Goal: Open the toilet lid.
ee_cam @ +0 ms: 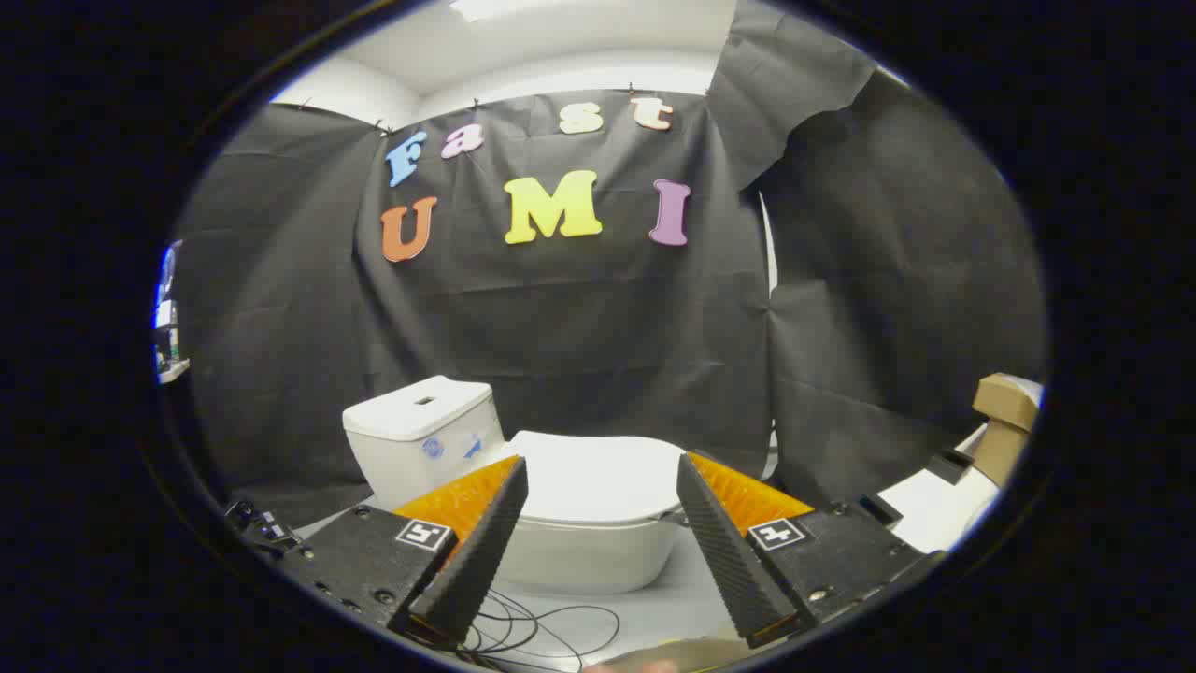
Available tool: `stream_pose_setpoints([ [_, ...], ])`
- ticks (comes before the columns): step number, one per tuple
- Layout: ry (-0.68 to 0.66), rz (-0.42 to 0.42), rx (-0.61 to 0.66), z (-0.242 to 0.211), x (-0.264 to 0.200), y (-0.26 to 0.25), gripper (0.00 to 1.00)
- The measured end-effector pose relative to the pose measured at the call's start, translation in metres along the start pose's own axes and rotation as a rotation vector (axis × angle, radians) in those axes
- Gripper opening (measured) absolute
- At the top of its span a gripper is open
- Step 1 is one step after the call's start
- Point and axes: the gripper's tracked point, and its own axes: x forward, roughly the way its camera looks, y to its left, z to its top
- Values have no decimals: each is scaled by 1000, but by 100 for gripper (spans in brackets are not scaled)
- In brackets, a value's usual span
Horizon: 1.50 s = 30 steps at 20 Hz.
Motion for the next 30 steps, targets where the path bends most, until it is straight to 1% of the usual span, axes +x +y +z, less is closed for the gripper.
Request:
stream_pose_setpoints([
  [5,-19,0,-4,3,-2,1,100],
  [8,-8,4,2,1,1,-1,100],
  [13,-20,-36,8,7,1,-19,100],
  [22,-10,-54,19,9,1,-28,100],
  [26,29,-64,30,2,6,-29,100],
  [30,26,-64,23,1,19,-28,100],
])
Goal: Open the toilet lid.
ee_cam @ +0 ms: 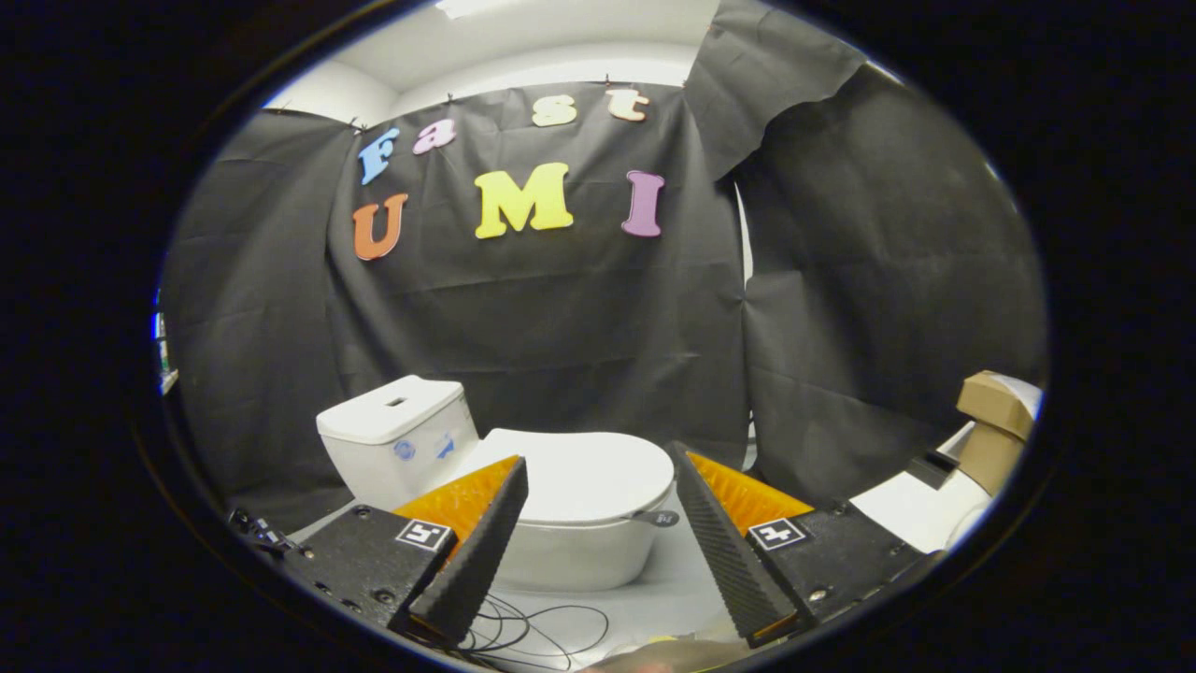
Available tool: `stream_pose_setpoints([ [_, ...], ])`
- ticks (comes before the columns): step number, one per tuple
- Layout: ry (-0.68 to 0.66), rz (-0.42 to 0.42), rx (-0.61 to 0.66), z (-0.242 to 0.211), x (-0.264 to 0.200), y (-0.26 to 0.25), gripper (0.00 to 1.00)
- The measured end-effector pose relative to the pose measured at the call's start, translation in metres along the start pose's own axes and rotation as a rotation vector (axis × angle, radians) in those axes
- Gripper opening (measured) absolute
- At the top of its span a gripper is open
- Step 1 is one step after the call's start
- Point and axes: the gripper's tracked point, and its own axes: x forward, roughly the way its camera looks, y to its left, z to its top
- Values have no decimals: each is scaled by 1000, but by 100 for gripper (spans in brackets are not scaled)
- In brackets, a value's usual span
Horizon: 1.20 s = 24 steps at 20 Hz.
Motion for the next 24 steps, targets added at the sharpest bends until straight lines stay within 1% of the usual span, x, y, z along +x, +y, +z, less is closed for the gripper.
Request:
stream_pose_setpoints([
  [5,55,-6,35,-9,25,-8,100],
  [10,100,-30,34,-6,61,-36,100],
  [14,144,-50,34,-16,89,-56,100],
  [18,275,-54,64,-48,121,-75,100],
  [21,390,-44,70,-74,139,-87,100],
  [24,492,-53,76,-102,153,-98,100],
])
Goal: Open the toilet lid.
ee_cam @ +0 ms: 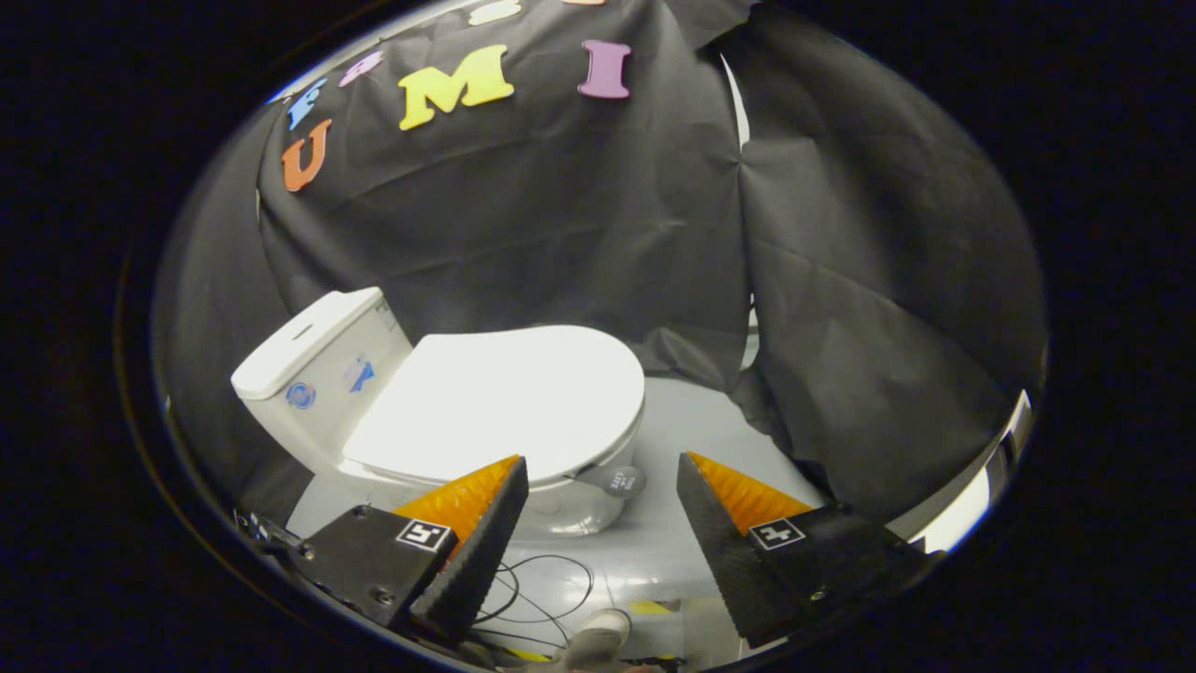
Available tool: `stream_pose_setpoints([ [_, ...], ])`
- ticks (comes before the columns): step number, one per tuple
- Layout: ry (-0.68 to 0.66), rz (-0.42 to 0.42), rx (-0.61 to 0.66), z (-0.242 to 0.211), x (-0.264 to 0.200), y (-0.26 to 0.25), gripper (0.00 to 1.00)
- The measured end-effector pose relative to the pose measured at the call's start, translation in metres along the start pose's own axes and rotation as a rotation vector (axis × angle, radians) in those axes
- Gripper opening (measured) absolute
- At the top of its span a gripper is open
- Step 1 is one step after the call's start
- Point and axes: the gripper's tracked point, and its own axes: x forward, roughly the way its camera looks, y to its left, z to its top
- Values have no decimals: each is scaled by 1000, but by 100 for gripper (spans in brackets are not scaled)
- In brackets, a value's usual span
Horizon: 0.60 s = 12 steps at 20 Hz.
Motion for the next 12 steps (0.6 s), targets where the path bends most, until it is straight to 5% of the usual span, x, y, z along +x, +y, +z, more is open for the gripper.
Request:
stream_pose_setpoints([
  [12,284,100,254,-32,86,-25,91],
])
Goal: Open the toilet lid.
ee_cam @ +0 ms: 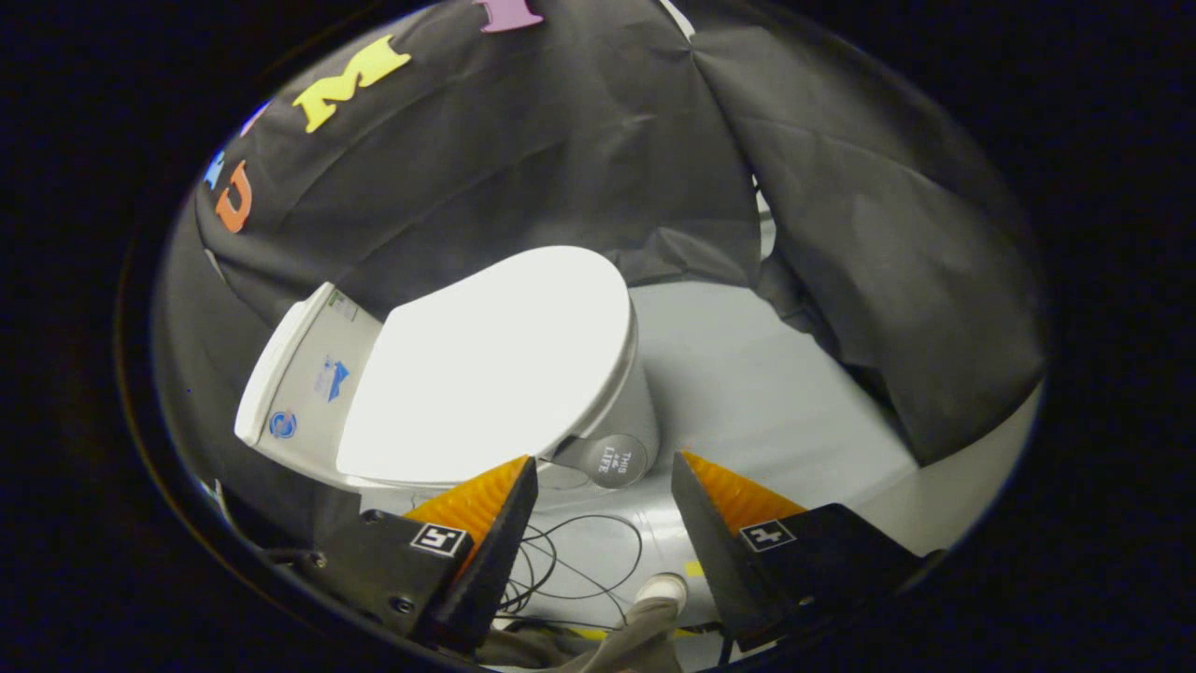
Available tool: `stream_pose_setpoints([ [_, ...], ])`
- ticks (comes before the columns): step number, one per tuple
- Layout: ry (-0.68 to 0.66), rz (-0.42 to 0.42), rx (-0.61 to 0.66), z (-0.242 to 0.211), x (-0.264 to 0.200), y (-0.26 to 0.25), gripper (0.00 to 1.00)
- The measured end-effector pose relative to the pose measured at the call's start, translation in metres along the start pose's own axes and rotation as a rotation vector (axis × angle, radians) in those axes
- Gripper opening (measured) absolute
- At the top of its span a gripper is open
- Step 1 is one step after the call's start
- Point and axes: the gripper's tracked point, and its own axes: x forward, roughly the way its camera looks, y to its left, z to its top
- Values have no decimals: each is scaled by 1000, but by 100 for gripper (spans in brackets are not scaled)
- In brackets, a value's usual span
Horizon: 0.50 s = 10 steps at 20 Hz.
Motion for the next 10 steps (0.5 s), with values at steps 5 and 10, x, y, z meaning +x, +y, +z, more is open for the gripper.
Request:
stream_pose_setpoints([
  [5,75,11,128,-4,26,-21,88],
  [10,98,28,160,-5,41,-23,78],
])
